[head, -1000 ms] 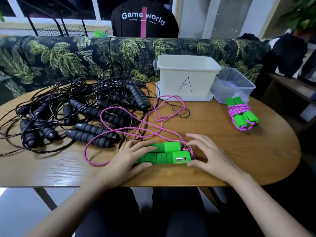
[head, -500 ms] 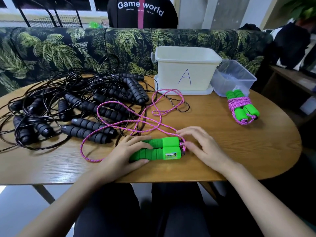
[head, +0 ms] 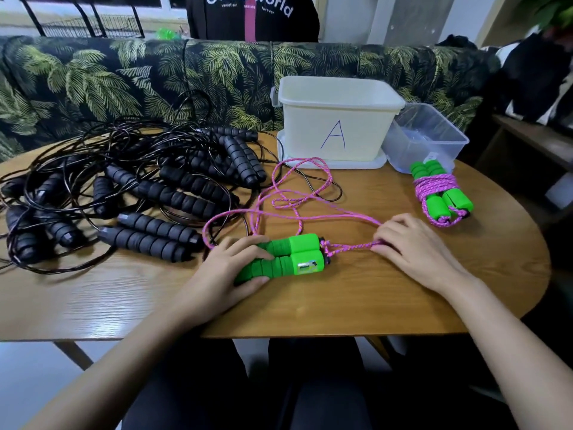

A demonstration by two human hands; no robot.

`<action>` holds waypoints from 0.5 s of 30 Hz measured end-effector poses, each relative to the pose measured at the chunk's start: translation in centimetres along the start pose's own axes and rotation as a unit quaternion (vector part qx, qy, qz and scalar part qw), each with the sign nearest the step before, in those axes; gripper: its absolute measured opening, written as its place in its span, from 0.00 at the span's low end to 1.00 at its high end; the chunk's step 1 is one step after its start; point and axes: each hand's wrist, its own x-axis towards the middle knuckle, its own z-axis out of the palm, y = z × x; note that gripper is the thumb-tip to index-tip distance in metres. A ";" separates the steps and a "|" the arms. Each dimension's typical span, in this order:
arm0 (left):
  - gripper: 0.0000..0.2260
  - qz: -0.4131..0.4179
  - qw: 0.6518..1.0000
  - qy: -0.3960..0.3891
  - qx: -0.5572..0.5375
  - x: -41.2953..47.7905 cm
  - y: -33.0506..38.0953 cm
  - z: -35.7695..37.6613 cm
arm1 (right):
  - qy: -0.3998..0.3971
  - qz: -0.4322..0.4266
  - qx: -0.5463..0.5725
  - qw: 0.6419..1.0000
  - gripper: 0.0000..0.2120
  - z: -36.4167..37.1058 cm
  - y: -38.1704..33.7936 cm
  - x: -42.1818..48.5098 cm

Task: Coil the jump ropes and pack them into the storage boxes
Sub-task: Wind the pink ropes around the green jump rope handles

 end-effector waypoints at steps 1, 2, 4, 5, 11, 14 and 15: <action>0.13 -0.003 1.000 0.004 0.009 0.6 0.0 0.3 | 0.005 0.013 -0.009 1.000 0.23 -0.2 0.8 -0.5; 0.13 -0.007 1.000 0.006 0.017 1.3 0.0 0.6 | 0.008 0.022 -0.017 1.000 0.23 -0.4 1.3 -0.9; 0.14 -0.014 1.000 0.004 0.028 3.0 0.0 1.2 | 0.009 0.023 -0.033 0.999 0.23 -0.6 1.8 -1.2; 0.14 -0.016 0.999 -0.002 0.028 3.9 -0.1 1.5 | 0.006 0.021 -0.034 0.999 0.24 -0.7 1.7 -1.2; 0.16 -0.012 0.999 -0.029 0.014 7.2 -1.1 2.2 | -0.017 0.041 0.050 0.998 0.24 0.6 0.6 1.5; 0.17 -0.003 0.999 -0.026 0.019 6.9 -1.1 1.9 | -0.020 0.041 0.025 0.999 0.18 1.8 0.9 2.5; 0.17 -0.003 0.999 -0.022 0.025 6.7 -1.0 1.7 | -0.010 0.040 0.005 0.999 0.13 2.1 1.1 2.7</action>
